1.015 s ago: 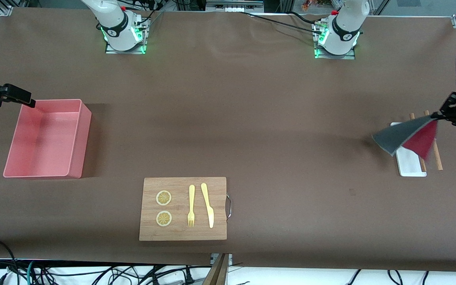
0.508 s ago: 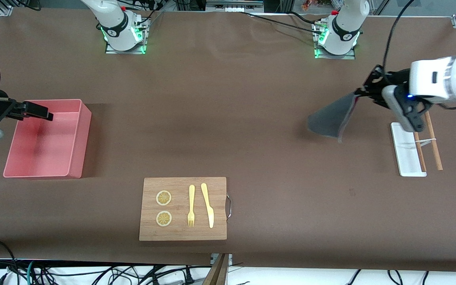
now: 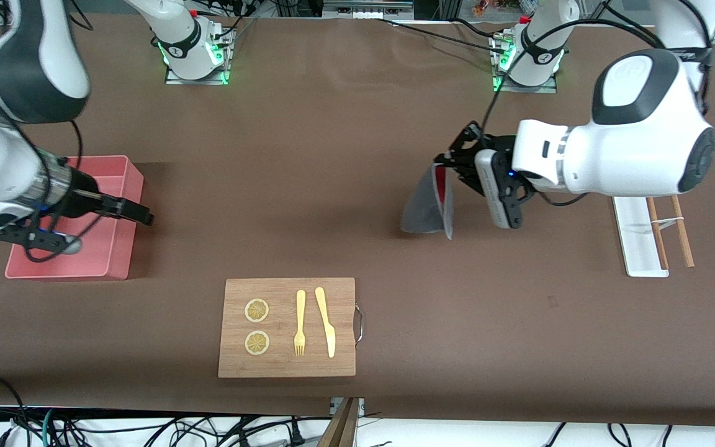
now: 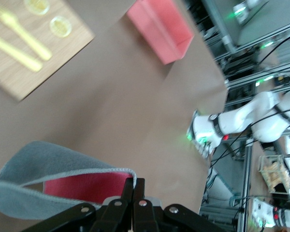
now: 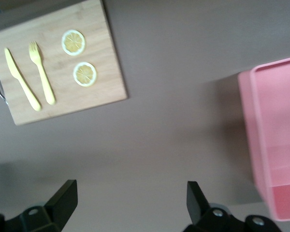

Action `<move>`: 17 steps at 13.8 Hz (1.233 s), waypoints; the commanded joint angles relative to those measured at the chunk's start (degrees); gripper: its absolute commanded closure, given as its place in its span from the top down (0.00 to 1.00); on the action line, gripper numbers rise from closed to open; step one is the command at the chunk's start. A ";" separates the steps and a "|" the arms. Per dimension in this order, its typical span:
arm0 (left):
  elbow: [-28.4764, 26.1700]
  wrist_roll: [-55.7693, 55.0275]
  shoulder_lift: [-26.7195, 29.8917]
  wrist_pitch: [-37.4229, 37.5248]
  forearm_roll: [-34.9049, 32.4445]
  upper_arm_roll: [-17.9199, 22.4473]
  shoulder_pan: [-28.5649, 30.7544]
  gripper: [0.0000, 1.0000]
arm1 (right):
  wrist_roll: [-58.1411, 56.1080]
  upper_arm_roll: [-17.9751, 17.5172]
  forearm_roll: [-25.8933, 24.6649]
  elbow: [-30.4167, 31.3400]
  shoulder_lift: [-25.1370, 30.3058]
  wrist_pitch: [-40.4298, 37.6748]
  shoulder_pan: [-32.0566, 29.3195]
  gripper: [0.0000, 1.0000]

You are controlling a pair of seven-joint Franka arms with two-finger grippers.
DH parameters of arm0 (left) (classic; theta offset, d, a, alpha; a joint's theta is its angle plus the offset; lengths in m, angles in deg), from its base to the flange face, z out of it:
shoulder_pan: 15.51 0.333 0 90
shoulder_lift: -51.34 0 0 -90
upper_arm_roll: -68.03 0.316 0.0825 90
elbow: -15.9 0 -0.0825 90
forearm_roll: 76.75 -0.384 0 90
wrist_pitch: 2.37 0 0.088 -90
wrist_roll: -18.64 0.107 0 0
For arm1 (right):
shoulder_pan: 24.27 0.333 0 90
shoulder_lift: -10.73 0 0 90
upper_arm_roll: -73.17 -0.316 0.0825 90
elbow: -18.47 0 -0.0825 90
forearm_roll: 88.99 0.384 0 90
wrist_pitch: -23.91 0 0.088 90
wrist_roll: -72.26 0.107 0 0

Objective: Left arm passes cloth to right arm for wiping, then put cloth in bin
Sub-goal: 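Lift the cloth with the left gripper while the right gripper approaches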

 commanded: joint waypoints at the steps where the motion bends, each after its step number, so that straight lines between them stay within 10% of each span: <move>1: 0.58 4.50 -1.93 -7.10 8.29 0.46 -3.87 0.00 | 9.12 0.43 0.85 -0.93 -1.54 2.95 3.61 1.00; 7: 0.22 4.50 -3.51 -23.38 23.50 0.46 -12.33 0.00 | 24.79 0.43 0.85 -0.93 -6.19 11.74 10.47 1.00; 17: 0.22 4.76 -4.12 -24.10 30.11 0.46 -13.56 0.00 | 28.76 -0.97 10.50 -0.84 -11.82 15.97 12.24 1.00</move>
